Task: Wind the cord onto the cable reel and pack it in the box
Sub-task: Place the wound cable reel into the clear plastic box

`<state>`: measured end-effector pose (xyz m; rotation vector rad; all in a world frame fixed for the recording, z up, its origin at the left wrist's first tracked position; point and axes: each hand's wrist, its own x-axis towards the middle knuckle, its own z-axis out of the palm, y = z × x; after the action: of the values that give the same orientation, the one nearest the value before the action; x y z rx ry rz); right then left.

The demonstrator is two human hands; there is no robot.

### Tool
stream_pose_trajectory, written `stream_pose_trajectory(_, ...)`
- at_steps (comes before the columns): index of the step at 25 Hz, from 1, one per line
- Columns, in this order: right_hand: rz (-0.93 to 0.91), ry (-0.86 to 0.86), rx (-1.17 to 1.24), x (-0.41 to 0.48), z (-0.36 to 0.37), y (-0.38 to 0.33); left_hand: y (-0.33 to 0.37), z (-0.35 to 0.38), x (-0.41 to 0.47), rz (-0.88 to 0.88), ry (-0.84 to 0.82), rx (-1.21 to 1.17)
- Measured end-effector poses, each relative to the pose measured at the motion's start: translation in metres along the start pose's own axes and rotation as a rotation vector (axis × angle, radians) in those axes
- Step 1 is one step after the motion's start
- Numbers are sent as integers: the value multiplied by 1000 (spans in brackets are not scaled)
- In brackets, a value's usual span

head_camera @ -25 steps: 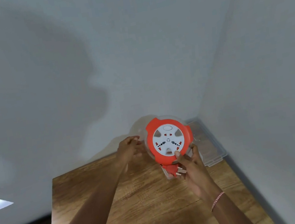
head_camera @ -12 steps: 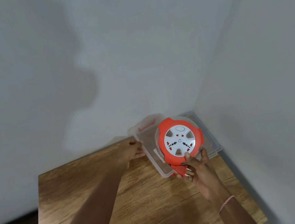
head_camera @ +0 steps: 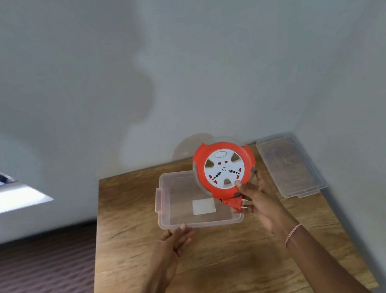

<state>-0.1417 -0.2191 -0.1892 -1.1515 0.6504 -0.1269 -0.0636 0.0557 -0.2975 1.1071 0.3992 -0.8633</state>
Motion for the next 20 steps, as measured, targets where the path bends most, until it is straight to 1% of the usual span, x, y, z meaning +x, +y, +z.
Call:
stream_pose_trajectory(5, 64, -57, -59, 0, 15, 13, -19, -13, -27, 31, 39, 42)
stream_pose_trajectory(7, 77, -66, -63, -1, 17, 16, -18, -15, -34, 22, 27, 150)
stream_pose_trajectory(8, 82, -69, -65, -1, 18, 17, -14, -17, -39, 9, 57, 261)
stream_pose_trajectory(9, 86, -71, -69, -1, 18, 18, -9, -20, -42, 14, 132, 385)
stream_pose_trajectory(10, 89, -70, -74, -1, 18, 18, -3, -24, -43, 41, 268, 502)
stream_pose_trajectory(11, 93, -68, -80, -1, 18, 17, 4, -29, -44, 101, 434, 553)
stream_pose_trajectory(12, 96, -70, -83, -1, 17, 16, 16, -30, -45, 198, 568, 521)
stream_pose_trajectory(13, 97, -76, -87, 0, 17, 15, 30, -30, -46, 322, 618, 433)
stream_pose_trajectory(14, 97, -88, -92, 0, 16, 14, 45, -27, -47, 445, 578, 352)
stream_pose_trajectory(15, 98, -104, -98, 0, 15, 13, 61, -21, -46, 536, 473, 320)
stream_pose_trajectory(16, 99, -124, -107, 1, 15, 12, 78, -12, -45, 586, 336, 351)
stream_pose_trajectory(18, 110, -164, -142, 2, 17, 8, 104, 6, -39, 592, 68, 516)
stream_pose_trajectory(20, 123, -200, -195, 4, 22, 5, 121, 23, -31, 539, -102, 660)
